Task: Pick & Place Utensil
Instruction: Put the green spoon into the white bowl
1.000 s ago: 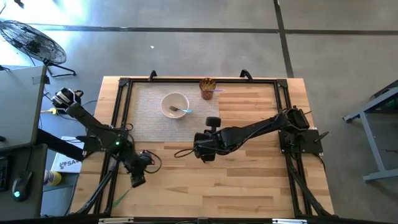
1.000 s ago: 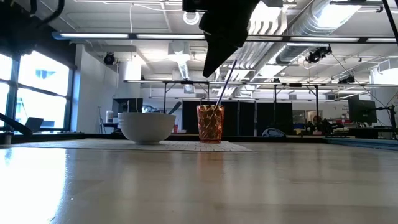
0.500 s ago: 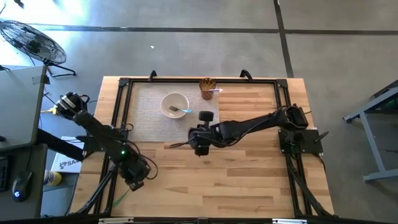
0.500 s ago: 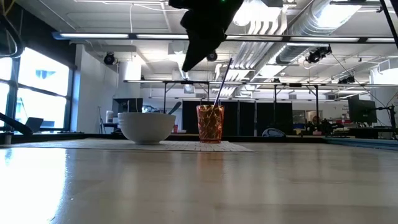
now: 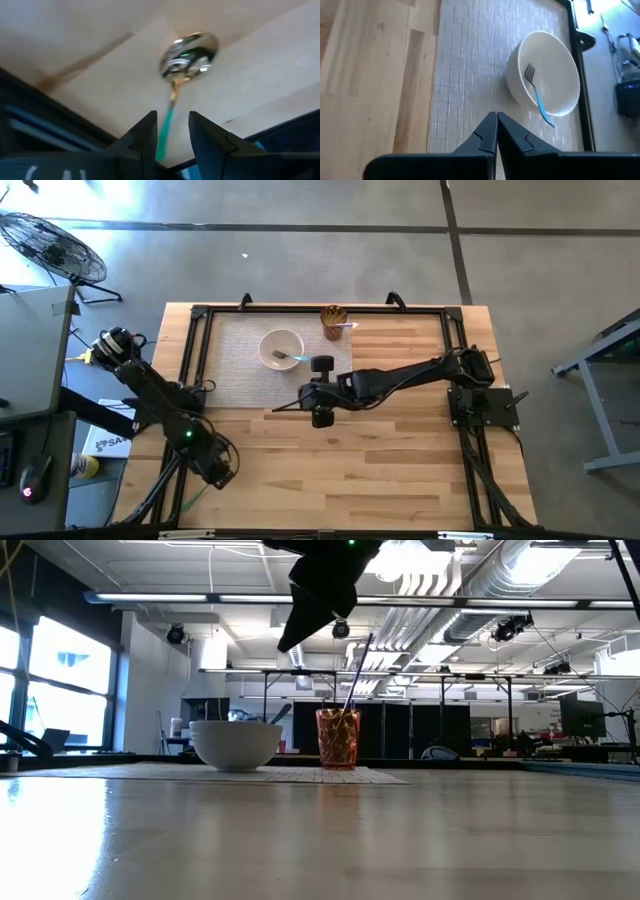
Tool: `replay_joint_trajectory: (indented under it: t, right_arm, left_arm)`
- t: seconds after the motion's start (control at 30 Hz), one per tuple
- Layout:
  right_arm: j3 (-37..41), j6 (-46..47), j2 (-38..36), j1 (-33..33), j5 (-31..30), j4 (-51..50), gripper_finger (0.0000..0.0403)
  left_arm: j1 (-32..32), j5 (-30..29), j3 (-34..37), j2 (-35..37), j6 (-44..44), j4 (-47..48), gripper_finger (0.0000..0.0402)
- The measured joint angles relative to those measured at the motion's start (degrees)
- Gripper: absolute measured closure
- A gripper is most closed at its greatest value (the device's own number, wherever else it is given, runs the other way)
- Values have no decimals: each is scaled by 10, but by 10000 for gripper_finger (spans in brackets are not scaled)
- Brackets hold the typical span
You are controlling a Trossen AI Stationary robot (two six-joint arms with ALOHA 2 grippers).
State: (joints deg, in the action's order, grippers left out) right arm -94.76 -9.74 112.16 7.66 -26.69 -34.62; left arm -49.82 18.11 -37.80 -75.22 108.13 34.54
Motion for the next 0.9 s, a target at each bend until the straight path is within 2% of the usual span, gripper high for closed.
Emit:
replay_joint_trajectory:
  t: [0.17,0.33,0.43,0.57,0.9]
  right_arm:
    - [0,-10,0,-15,36,15,402]
    - [0,-13,0,-25,57,17,399]
    - [0,-13,0,-26,58,17,401]
    - [0,-13,0,-26,59,21,401]
    - [0,-12,0,-26,59,28,401]
  left_arm:
    - [-2,-9,0,-18,-4,-19,293]
    - [-1,54,1,-69,-59,-19,293]
    - [-1,69,1,-91,-78,-41,293]
    - [-1,75,0,-108,-104,-84,293]
    - [-1,56,0,-111,-109,-76,293]
